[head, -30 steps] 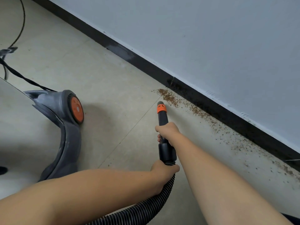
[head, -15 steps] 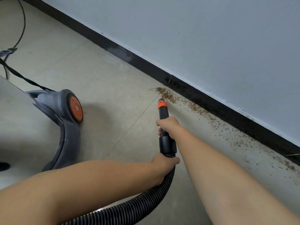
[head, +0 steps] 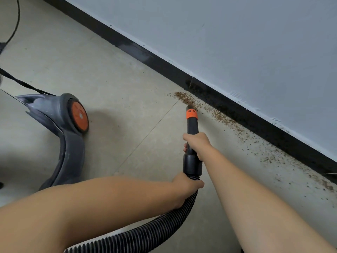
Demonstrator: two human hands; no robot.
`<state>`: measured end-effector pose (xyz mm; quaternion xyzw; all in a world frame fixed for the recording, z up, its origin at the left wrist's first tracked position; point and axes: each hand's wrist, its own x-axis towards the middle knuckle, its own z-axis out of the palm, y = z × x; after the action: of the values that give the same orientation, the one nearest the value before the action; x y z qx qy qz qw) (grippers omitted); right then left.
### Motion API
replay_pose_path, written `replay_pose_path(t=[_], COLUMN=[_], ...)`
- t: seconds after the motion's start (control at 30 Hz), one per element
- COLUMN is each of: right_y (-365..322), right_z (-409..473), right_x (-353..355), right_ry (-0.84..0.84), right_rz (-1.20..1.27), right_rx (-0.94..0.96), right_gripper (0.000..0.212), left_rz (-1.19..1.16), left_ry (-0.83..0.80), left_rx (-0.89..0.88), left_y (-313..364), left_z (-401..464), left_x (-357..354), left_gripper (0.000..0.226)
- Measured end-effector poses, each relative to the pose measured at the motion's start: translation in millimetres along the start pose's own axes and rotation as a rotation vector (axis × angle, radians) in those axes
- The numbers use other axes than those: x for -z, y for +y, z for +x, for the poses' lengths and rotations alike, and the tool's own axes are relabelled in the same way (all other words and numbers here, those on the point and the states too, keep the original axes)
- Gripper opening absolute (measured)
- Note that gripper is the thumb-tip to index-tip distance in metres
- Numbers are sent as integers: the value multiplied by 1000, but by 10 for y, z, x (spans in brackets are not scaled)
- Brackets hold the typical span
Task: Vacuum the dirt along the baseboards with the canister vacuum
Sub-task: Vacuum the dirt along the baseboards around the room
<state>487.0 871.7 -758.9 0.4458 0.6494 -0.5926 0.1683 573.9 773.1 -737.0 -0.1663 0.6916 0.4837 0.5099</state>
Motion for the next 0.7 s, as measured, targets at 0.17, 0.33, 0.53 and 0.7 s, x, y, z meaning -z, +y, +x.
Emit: replay_pose_path(t=[0.17, 0.33, 0.53, 0.7], right_y=[-108, -326, -467, -573], right_z=[62, 168, 310, 385], right_x=[44, -11, 137, 140], right_ry=[18, 15, 50, -21], right_rz=[32, 46, 36, -18], right_rx=[-4, -10, -27, -28], right_gripper=[23, 21, 12, 10], left_rz=[-11, -57, -88, -125], left_ry=[-7, 14, -21, -8], left_rx=[-8, -44, -55, -52], left_y=[116, 282, 447, 539], left_z=[18, 84, 191, 259], left_x=[38, 168, 121, 74], left_gripper=[14, 14, 15, 16])
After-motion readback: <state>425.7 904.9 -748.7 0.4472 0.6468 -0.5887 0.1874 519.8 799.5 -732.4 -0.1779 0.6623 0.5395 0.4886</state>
